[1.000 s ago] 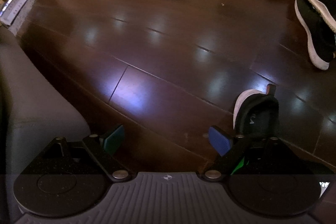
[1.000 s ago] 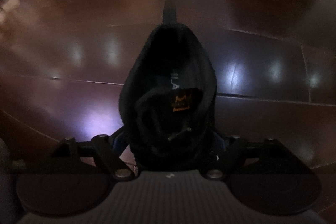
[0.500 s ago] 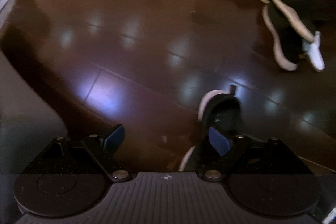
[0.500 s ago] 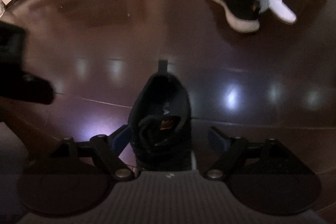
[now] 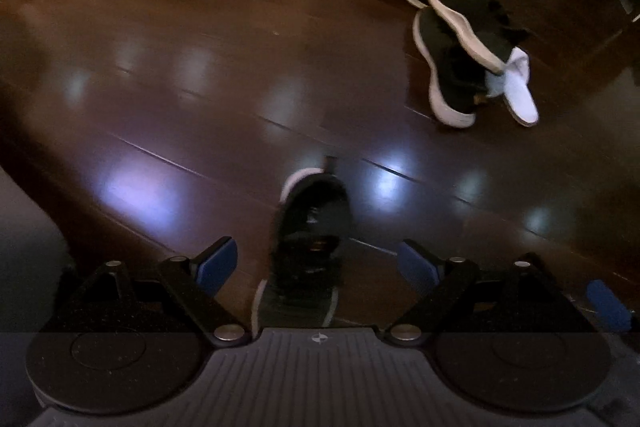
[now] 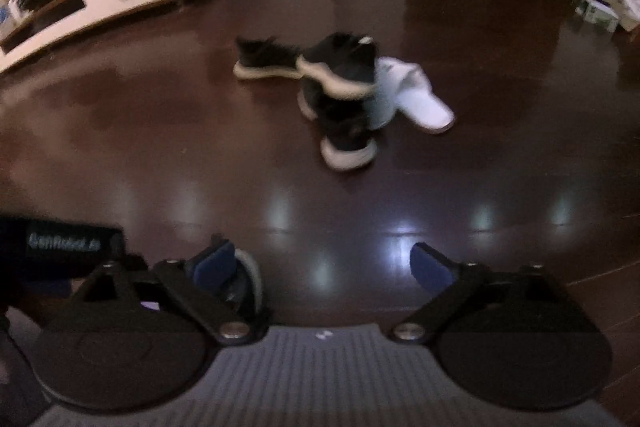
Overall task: Organize scattered shoes
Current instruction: 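Move both tools back toward the shoe pile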
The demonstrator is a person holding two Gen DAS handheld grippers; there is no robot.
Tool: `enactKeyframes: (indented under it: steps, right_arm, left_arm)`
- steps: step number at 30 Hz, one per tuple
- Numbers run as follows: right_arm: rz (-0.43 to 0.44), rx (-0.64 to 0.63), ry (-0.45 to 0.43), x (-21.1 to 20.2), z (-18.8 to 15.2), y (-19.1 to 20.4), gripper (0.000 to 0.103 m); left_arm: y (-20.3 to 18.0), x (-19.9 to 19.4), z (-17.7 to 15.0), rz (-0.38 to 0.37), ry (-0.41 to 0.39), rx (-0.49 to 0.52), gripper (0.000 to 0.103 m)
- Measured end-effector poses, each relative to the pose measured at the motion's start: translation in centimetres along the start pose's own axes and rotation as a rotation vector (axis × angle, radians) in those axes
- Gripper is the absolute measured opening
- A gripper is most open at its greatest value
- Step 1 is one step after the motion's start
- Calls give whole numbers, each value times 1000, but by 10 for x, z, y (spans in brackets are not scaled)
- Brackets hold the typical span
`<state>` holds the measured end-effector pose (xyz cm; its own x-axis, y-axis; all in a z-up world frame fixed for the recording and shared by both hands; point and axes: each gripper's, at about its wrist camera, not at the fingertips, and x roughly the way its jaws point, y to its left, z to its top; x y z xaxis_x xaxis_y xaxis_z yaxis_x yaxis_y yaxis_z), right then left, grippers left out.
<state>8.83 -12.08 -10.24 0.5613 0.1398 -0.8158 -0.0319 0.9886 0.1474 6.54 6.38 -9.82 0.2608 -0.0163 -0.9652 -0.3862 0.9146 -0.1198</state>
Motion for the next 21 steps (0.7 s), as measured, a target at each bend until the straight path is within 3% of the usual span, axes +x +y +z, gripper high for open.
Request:
enactKeyframes:
  steps: [3,11,18,21]
  right_arm:
    - [23,87,-15,2,11,-22,101]
    - [31,114,-43,37,29,-66,101]
    - [28,118,-16,74,28,-94,101]
    - [48,192,2,86,24,-111,101]
  left_arm:
    - [-21,6,11,14,-38,17,91]
    - [-73,62,63,72,-93,22,90]
    - [-109,115,112,14,-86,2,90]
    - [-127,135,143,0,-92,-20,90]
